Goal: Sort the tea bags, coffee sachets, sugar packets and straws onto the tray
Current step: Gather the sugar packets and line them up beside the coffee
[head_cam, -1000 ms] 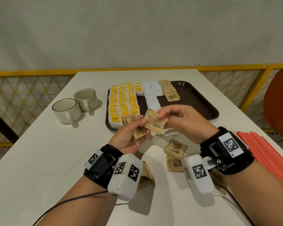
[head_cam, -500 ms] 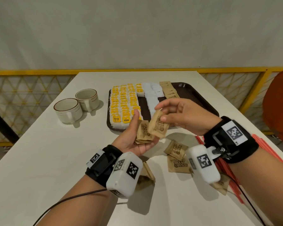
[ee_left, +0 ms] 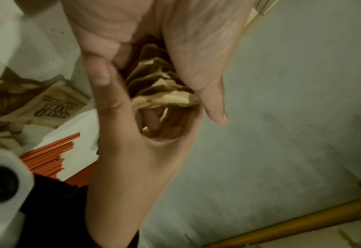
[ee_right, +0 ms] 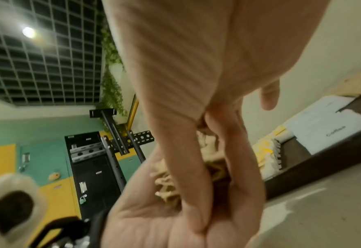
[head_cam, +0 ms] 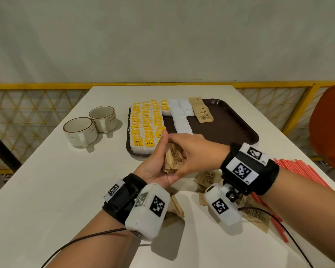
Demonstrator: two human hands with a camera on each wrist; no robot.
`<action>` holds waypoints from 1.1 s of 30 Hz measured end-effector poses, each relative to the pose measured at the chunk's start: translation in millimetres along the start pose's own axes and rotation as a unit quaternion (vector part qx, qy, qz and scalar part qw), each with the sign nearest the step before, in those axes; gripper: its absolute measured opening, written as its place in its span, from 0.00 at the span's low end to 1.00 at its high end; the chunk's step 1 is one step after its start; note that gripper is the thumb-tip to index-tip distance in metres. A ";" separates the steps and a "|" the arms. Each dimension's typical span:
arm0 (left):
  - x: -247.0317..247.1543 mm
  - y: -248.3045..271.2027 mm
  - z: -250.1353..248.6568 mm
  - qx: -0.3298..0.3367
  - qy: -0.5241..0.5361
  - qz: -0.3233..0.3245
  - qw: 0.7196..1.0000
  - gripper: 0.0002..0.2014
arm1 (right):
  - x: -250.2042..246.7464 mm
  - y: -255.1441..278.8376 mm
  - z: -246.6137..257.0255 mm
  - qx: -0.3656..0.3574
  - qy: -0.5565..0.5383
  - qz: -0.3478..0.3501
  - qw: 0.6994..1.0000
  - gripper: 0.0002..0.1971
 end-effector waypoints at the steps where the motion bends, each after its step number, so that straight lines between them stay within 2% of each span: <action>1: 0.8 0.1 0.4 0.001 -0.012 -0.005 1.000 0.31 | 0.9 -2.1 -0.4 -0.002 0.016 -0.013 1.000 0.38; 4: 0.9 0.4 1.5 0.022 -0.019 -0.012 1.000 0.31 | 0.1 -4.9 -4.9 0.013 -0.005 -0.017 1.000 0.31; 7: -2.1 0.0 2.7 0.043 -0.016 -0.018 0.999 0.20 | 0.7 -5.2 -5.7 -0.002 -0.033 -0.036 0.999 0.26; 10: -4.5 -0.2 2.6 0.044 -0.056 -0.024 0.997 0.15 | -3.3 0.1 -9.1 -0.008 -0.069 -0.029 0.997 0.39; 11: -4.4 0.7 1.9 0.048 -0.075 -0.023 0.996 0.14 | -6.4 2.6 -12.3 -0.014 -0.095 -0.037 0.995 0.41; 15: -3.1 3.1 -0.2 0.057 -0.100 0.004 0.993 0.12 | -13.4 10.1 -20.1 -0.073 -0.156 -0.074 0.982 0.30; 18: -4.5 4.3 -1.9 0.049 -0.105 0.023 0.993 0.14 | -15.1 12.4 -21.0 -0.064 -0.169 -0.063 0.981 0.27; 22: -4.3 8.1 -4.0 0.024 -0.120 0.048 0.991 0.08 | -19.3 13.7 -22.1 -0.063 -0.191 -0.069 0.977 0.19; 27: -8.1 7.4 -1.7 0.017 -0.137 0.077 0.987 0.23 | -21.2 14.2 -19.6 -0.051 -0.221 -0.055 0.972 0.12; 33: -4.5 9.4 -2.1 0.015 -0.150 0.098 0.984 0.30 | -13.6 12.7 -29.2 -0.010 -0.179 -0.014 0.984 0.07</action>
Point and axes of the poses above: each hand's wrist, its own y-axis away from the middle knuckle, its own x-axis out of the palm, z = x × y, the point moved 2 cm from there along -y, towards the middle knuckle, and after that the axes turned 2 degrees about -y, right-handed, at the moved point
